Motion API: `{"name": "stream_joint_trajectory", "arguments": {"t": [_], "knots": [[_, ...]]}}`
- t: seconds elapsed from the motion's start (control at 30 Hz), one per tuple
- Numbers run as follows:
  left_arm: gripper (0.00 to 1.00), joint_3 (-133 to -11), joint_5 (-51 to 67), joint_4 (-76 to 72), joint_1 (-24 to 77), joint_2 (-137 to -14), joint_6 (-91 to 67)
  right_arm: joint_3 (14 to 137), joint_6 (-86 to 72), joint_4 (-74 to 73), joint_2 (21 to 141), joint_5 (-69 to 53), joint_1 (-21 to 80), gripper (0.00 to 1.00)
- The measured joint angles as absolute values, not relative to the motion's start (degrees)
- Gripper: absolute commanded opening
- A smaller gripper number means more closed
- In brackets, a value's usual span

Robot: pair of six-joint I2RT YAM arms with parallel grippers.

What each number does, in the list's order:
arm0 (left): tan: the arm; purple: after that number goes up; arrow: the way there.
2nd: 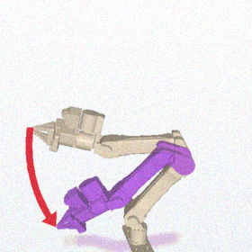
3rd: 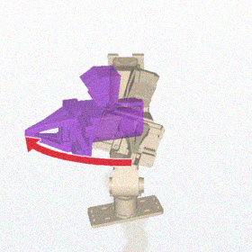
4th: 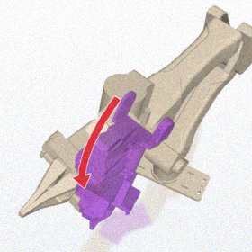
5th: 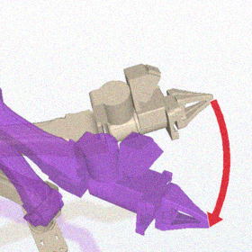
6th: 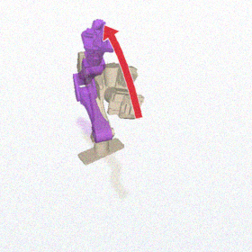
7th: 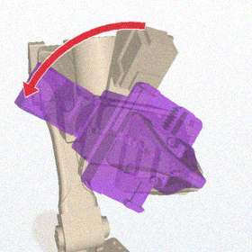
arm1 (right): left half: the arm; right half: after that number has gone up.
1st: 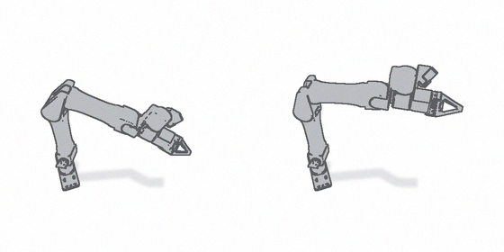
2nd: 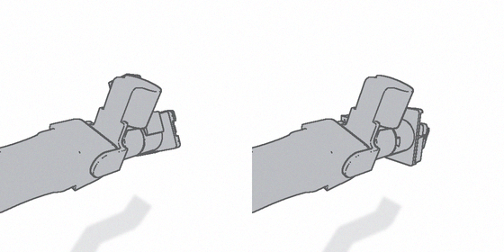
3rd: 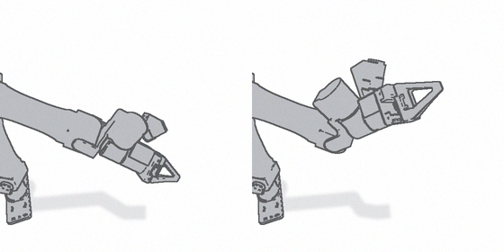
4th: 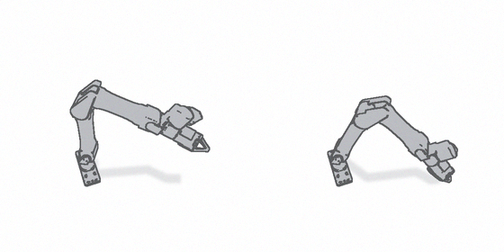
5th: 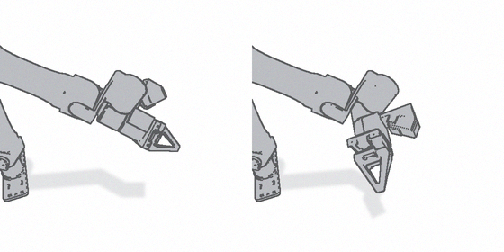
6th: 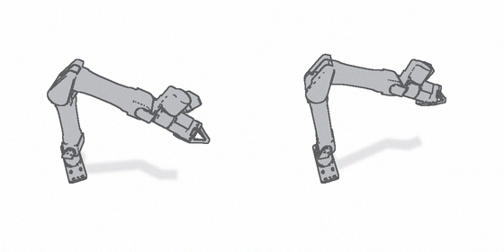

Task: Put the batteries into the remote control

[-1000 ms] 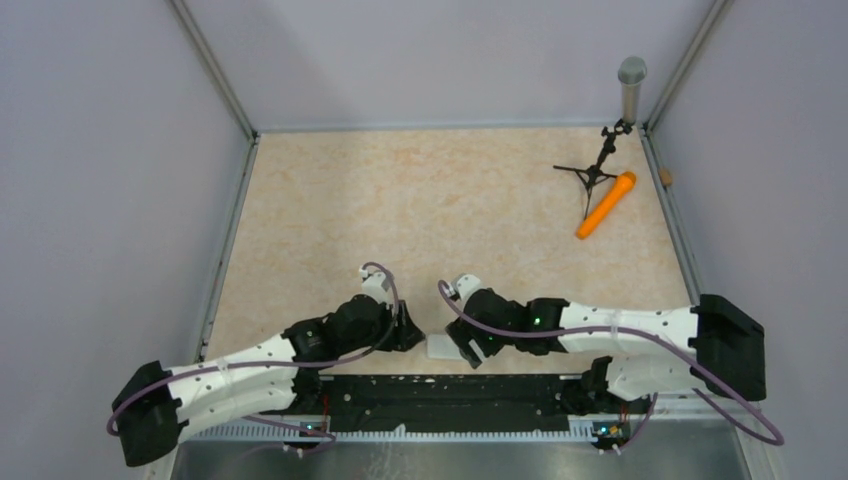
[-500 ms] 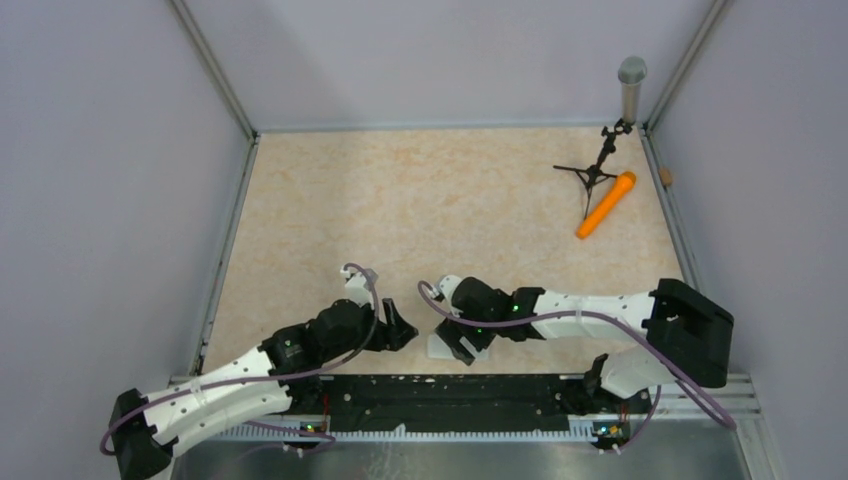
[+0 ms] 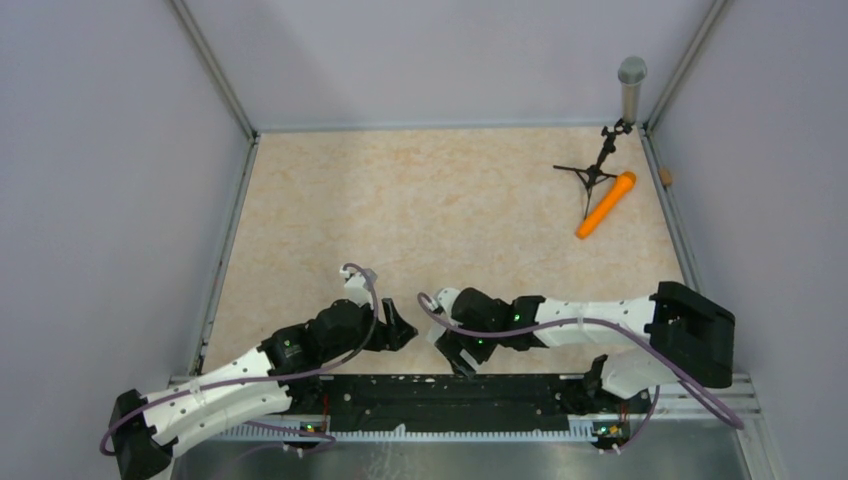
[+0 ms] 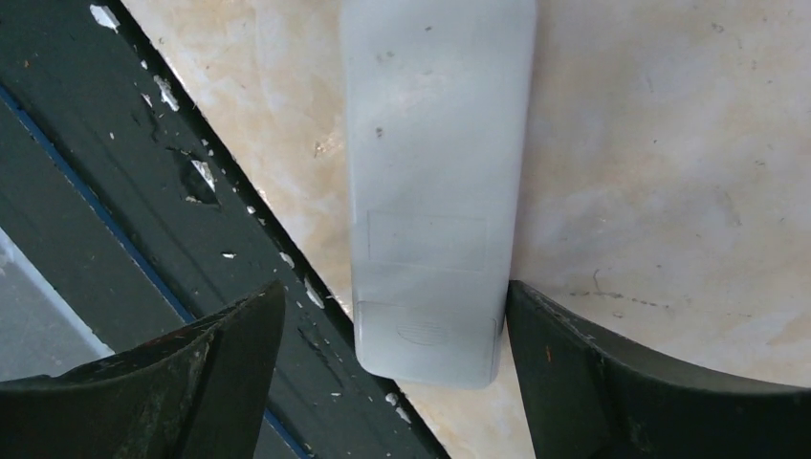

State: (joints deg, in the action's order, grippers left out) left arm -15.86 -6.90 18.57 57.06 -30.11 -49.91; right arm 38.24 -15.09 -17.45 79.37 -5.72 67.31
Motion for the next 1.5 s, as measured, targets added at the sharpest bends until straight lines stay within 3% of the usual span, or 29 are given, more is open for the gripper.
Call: {"name": "stream_joint_trajectory", "arguments": {"t": [0.17,0.3,0.43,0.57,0.83,0.9,1.3,1.5], "knots": [[0.77,-15.9,-6.9,18.5,57.1,-30.1,-49.9,38.2,-17.3,-18.7,79.4,0.4,71.5,0.78],[0.77,-15.8,-6.9,18.5,57.1,-30.1,-50.1,38.3,-19.4,-20.3,79.6,5.8,73.6,0.68],[0.78,-15.6,-6.9,18.3,57.1,-30.5,-50.4,39.0,-20.9,-21.3,80.7,9.8,74.5,0.53],[0.80,-15.3,-6.9,17.7,57.1,-31.4,-50.9,40.1,-22.1,-22.5,81.8,11.4,75.0,0.30],[0.86,-13.6,-4.5,13.0,56.3,-31.5,-51.1,40.1,-24.1,-22.7,81.6,11.5,75.2,0.12],[0.88,-12.5,-2.3,10.5,55.2,-31.2,-51.1,39.6,-24.7,-22.3,80.8,11.1,74.8,0.00],[0.97,-5.0,18.1,-11.0,41.2,-32.1,-55.3,36.4,-29.1,-17.4,68.4,4.2,67.4,0.00],[0.99,-5.0,24.0,-21.2,40.1,-36.3,-56.2,34.6,-31.7,-12.0,64.5,-3.0,63.0,0.00]]}}
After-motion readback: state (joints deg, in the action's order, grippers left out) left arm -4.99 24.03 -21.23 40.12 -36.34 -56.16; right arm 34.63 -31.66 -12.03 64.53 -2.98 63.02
